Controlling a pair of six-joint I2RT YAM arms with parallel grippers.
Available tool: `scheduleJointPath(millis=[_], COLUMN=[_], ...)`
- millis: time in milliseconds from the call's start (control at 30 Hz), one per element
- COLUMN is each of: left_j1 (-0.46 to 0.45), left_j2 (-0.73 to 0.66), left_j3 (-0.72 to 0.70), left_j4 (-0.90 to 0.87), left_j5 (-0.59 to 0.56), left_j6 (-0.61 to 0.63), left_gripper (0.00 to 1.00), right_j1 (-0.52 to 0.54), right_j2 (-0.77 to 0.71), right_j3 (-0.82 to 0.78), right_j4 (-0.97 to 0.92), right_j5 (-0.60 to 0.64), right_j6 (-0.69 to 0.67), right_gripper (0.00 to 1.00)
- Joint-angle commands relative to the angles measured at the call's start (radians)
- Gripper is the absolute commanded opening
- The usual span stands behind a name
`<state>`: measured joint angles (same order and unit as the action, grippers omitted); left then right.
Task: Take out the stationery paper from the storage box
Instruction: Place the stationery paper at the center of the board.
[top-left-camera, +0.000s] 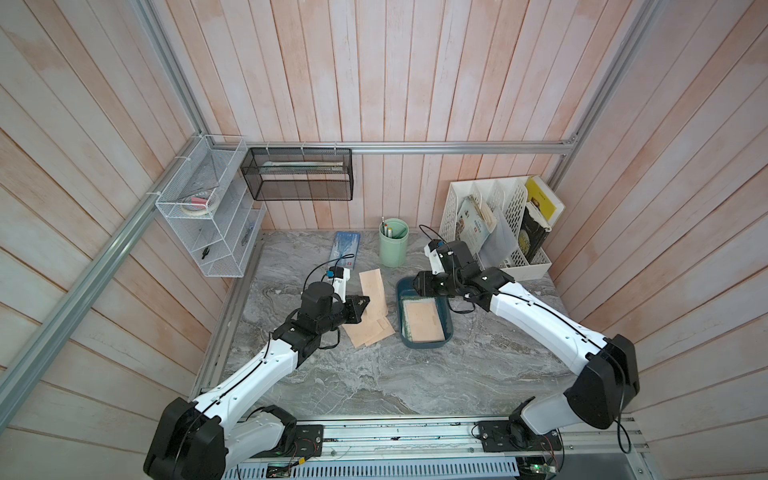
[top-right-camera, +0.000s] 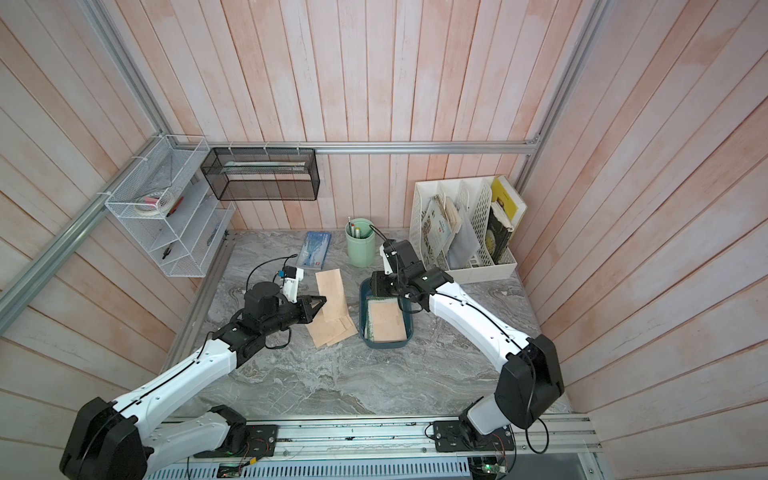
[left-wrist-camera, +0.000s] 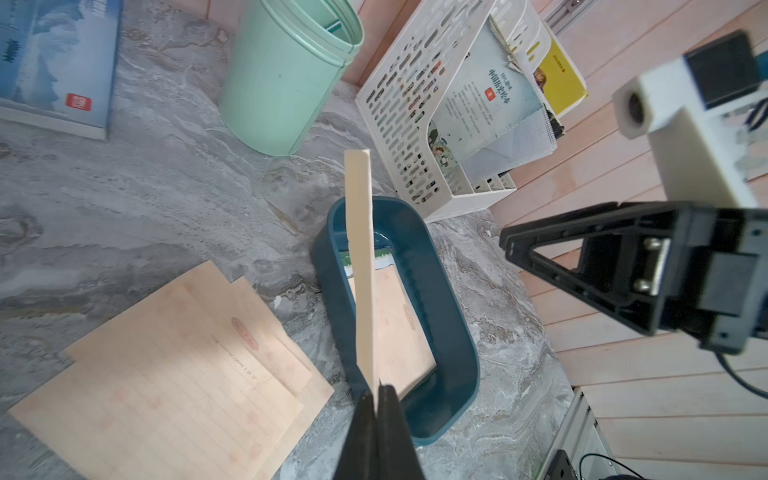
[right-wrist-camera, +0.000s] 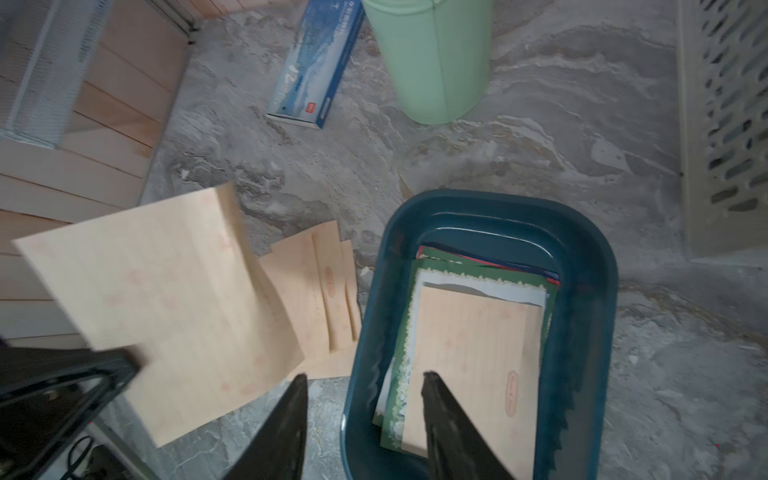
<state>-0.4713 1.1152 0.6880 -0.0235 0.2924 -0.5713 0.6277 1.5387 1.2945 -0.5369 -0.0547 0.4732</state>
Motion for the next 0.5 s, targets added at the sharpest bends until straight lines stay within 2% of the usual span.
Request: scheduleJointPath(millis=[0,200,367,467], left_j1=[0.016,0.022,0.025,0.026], left_j2=[-0.038,-0.023,0.083,0.124], left_j3=[-0.008,-0.045,-0.068,-0.07], left_j4=[-0.051,0.009,0.07,0.076], left_j5=[-0.029,0.036,0.11,0.106], left_j6=[0.02,-0.011,-0.031,-0.03], left_gripper=[0.0,0.0,0.0,0.0], right_j1=[0.004,0.004,0.004,0.001], right_j2=[0.083,0.219,0.302,0.337], right_j3=[0.027,0.055,0.064,0.074], right_j4=[-0.138,-0.195,-0.18,-0.174], right_j5=[0.122,0.21,0.212,0.226], right_j6=[-0.024,-0.001,-0.004,0.002], right_gripper=[0.49,0.56,0.58,0.62])
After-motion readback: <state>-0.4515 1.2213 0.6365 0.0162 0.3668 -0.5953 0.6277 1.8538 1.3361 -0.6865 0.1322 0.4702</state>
